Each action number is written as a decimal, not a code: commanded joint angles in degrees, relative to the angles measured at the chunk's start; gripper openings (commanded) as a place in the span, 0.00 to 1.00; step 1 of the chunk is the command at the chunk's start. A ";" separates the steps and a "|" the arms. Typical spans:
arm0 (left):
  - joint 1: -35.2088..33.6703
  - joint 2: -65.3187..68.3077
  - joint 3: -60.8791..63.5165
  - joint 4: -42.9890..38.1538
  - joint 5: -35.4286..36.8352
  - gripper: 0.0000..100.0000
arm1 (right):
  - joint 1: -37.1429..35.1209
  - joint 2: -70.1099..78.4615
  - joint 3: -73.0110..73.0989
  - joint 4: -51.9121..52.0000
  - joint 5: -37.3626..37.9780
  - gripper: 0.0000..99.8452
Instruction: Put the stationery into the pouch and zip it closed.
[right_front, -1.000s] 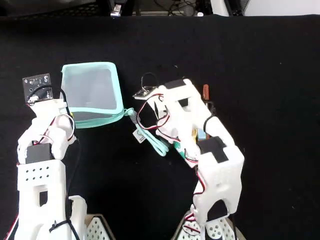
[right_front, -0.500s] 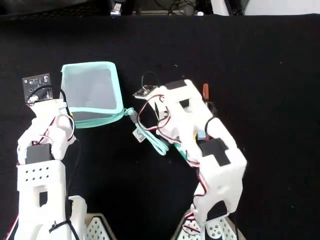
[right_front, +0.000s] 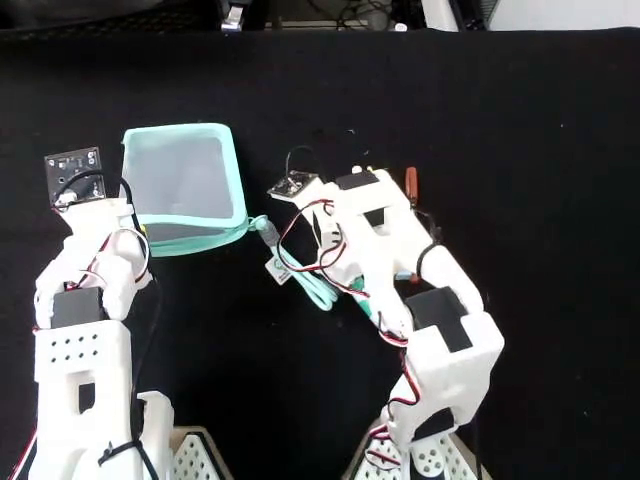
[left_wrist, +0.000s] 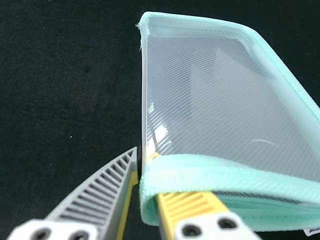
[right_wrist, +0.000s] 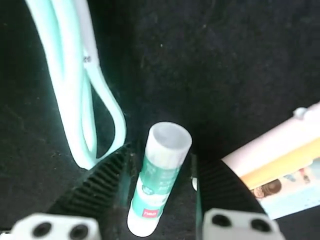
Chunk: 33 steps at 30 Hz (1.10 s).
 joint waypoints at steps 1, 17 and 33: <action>0.84 0.09 -0.31 -1.23 0.35 0.03 | -0.88 -6.20 -0.40 -0.53 0.62 0.19; 0.92 0.09 -0.31 -1.32 0.35 0.03 | -1.05 -8.04 6.81 -7.30 0.70 0.19; 0.92 0.09 -0.31 -1.23 0.35 0.03 | -3.34 2.33 -3.21 -2.46 -0.88 0.03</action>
